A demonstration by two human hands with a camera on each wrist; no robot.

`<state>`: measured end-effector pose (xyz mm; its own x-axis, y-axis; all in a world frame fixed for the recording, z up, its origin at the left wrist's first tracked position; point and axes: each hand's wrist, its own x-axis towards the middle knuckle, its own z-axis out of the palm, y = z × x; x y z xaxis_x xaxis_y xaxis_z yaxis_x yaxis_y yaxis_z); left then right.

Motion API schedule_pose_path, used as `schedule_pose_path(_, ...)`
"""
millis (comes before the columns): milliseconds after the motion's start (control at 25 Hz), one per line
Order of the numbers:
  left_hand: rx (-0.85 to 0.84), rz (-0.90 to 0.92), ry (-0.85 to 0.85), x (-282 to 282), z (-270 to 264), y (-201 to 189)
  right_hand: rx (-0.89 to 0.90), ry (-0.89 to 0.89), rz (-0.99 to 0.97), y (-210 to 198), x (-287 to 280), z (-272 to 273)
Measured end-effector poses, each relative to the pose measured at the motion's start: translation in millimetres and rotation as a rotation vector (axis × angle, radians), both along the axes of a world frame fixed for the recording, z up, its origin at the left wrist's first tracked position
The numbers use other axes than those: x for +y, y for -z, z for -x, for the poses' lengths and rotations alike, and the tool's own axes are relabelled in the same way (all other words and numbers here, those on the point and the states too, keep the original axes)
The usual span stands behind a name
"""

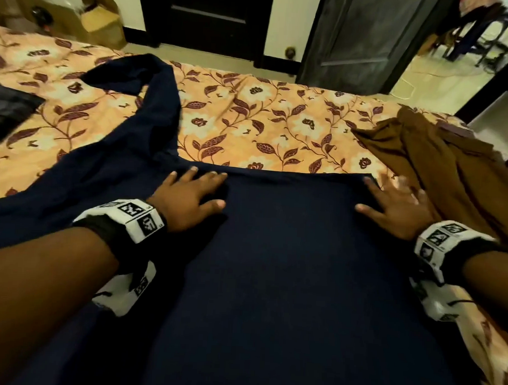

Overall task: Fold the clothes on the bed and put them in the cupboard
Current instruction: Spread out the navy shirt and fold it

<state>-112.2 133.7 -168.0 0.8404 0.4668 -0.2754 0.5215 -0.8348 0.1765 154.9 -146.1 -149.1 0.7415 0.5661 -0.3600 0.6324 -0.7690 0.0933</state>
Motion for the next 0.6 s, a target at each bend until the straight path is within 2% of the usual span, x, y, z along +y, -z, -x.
schedule_pose_path(40, 0.036, 0.057, 0.026, 4.5, -11.2, 8.3, 0.091, -0.137, -0.022, 11.1, 13.3, 10.7)
schedule_pose_path(80, 0.101, 0.062, -0.009, 15.2, -19.1, 13.5, 0.166, -0.201, -0.036, 16.1, 26.2, 20.1)
schedule_pose_path(120, 0.136, 0.045, -0.081, 32.1, -23.0, 15.0, 0.207, -0.167, -0.045, 18.9, 37.2, 15.9)
schedule_pose_path(200, 0.190, -0.072, -0.229, 52.0, -16.8, 7.8, 0.147, 0.154, -0.098, 14.7, 34.5, -4.9)
schedule_pose_path(240, 0.187, -0.197, -0.225, 47.2, -8.6, 4.1, 0.078, 0.275, -0.122, 9.4, 30.3, -7.6)
schedule_pose_path(280, 0.141, -0.279, -0.172, 28.0, -0.2, -1.9, 0.048, 0.282, -0.118, 5.0, 27.8, 2.9)
schedule_pose_path(320, 0.060, -0.255, -0.089, -4.0, 7.3, -6.3, 0.041, 0.177, -0.100, 1.8, 30.1, 27.6)
schedule_pose_path(400, -0.054, -0.048, 0.034, -92.7, 29.2, -5.8, 0.166, -0.074, -0.148, 14.1, 40.5, 108.7)
schedule_pose_path(440, -0.036, 0.048, 0.026, -126.9, 41.7, 2.6, 0.233, -0.160, -0.143, 24.1, 37.7, 145.2)
schedule_pose_path(480, -0.003, 0.075, -0.013, -143.6, 55.1, 8.9, 0.261, -0.175, -0.121, 31.9, 24.9, 169.0)
schedule_pose_path(520, 0.028, 0.082, -0.071, -141.5, 71.5, 17.0, 0.239, -0.105, -0.114, 38.6, 1.2, 169.0)
schedule_pose_path(600, 0.097, 0.102, -0.258, -104.7, 111.6, 14.5, 0.170, 0.188, -0.072, 27.7, -57.6, 134.1)
